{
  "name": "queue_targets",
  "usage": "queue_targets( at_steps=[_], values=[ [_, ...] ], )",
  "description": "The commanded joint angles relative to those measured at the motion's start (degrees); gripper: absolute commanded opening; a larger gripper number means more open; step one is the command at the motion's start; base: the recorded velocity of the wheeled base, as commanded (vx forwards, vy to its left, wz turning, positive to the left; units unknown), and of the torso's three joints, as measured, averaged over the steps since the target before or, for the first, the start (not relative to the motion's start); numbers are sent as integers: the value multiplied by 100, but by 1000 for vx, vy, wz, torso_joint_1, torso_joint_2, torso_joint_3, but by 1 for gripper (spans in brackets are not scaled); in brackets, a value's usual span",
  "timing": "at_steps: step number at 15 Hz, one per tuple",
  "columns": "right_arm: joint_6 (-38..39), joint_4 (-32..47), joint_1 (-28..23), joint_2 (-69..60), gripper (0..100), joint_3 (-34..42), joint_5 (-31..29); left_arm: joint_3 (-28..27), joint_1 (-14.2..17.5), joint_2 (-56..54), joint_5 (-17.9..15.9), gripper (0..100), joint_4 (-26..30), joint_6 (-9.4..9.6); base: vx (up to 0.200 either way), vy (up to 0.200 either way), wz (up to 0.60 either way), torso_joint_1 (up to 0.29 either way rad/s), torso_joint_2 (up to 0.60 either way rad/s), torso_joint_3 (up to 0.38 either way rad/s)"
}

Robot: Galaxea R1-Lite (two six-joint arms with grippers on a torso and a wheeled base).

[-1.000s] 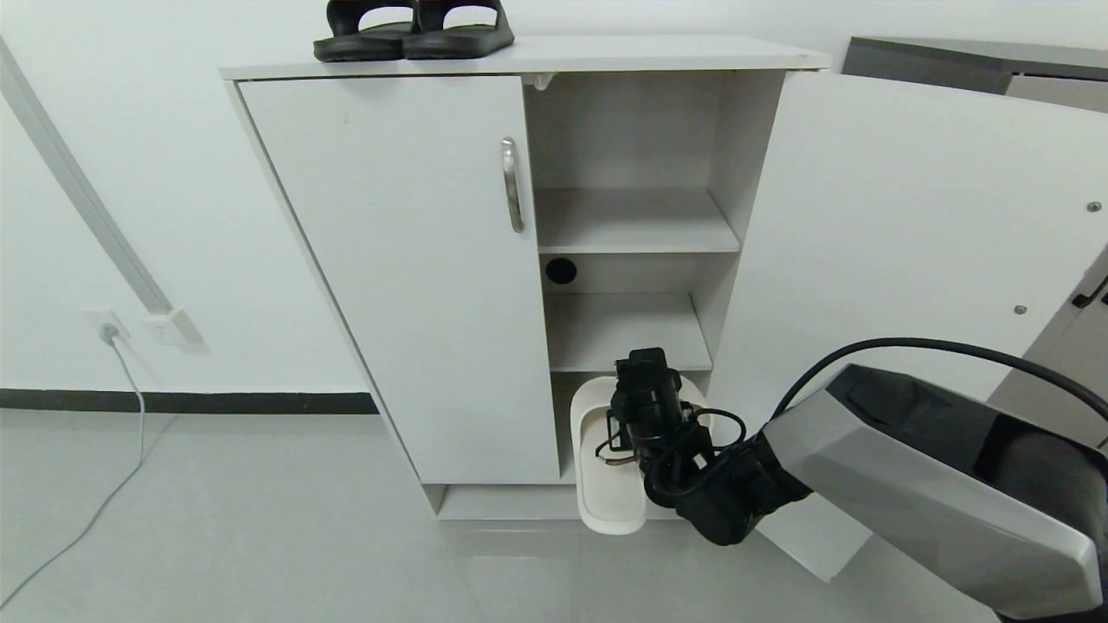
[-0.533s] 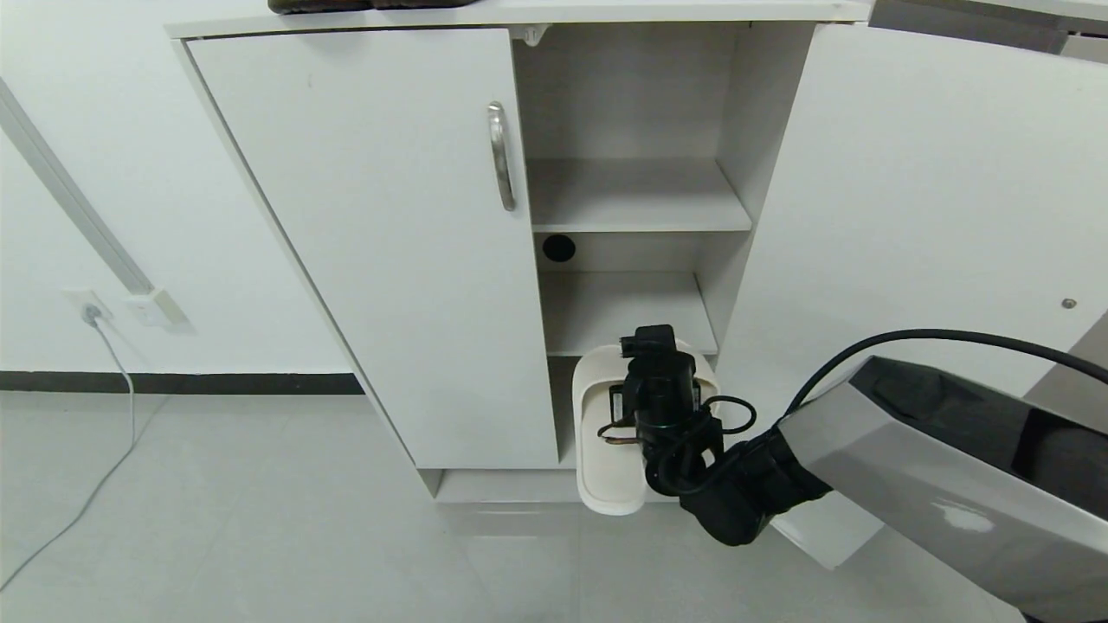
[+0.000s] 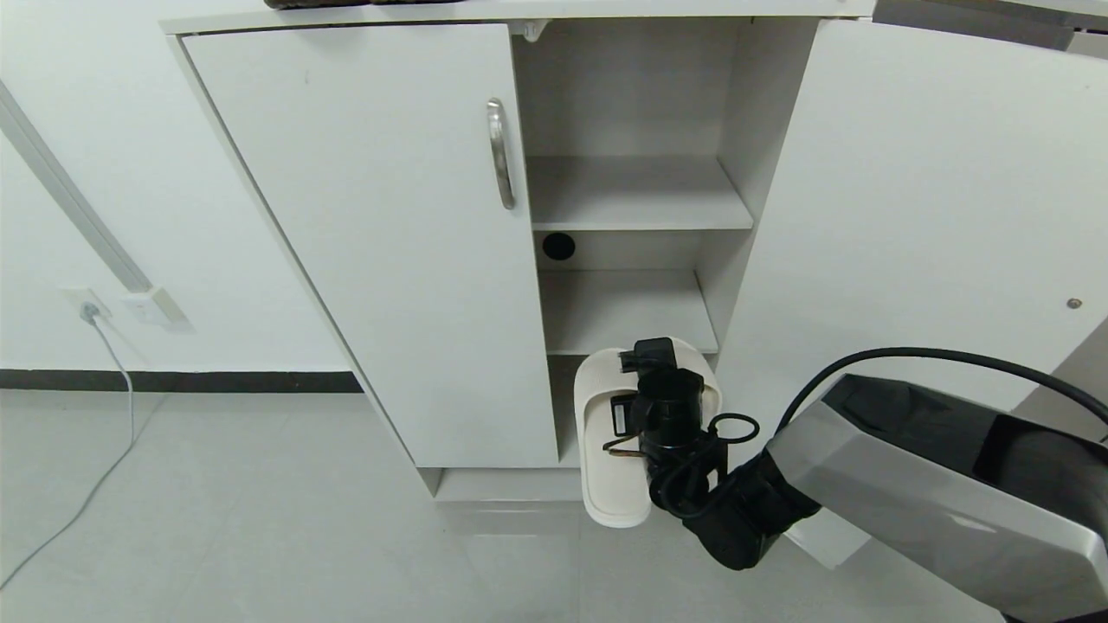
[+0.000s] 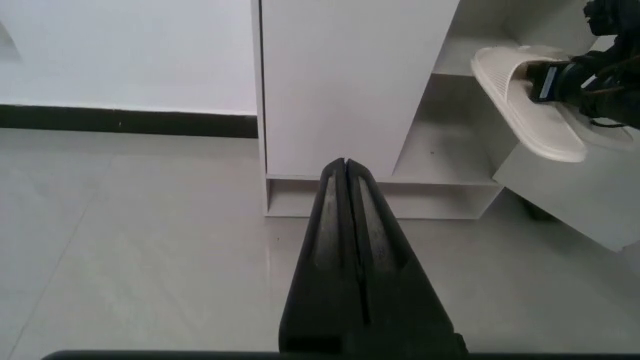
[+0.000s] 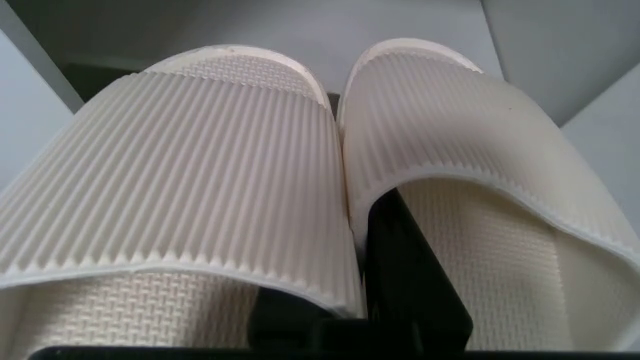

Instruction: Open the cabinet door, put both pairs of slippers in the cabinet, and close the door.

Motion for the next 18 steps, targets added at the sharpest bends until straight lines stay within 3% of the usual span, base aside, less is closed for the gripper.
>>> queue_targets(
  at_steps=[1,7,15,18],
  values=[
    [6,-8,3,38,0,-3,0,-2,1,5,0,0,-1,-4,0,0,0,0,0,0],
    [-2,0,3,38,0,-20,9,-2,1,5,-8,0,-1,-4,0,0,0,0,0,0],
    [-11,0,3,55,0,-29,9,-2,1,14,0,0,-1,-4,200,200,0,0,1,4],
    [-46,0,-261,47,0,-64,9,-2,1,14,0,0,-1,-12,67,0,0,1,-1,1]
  ],
)
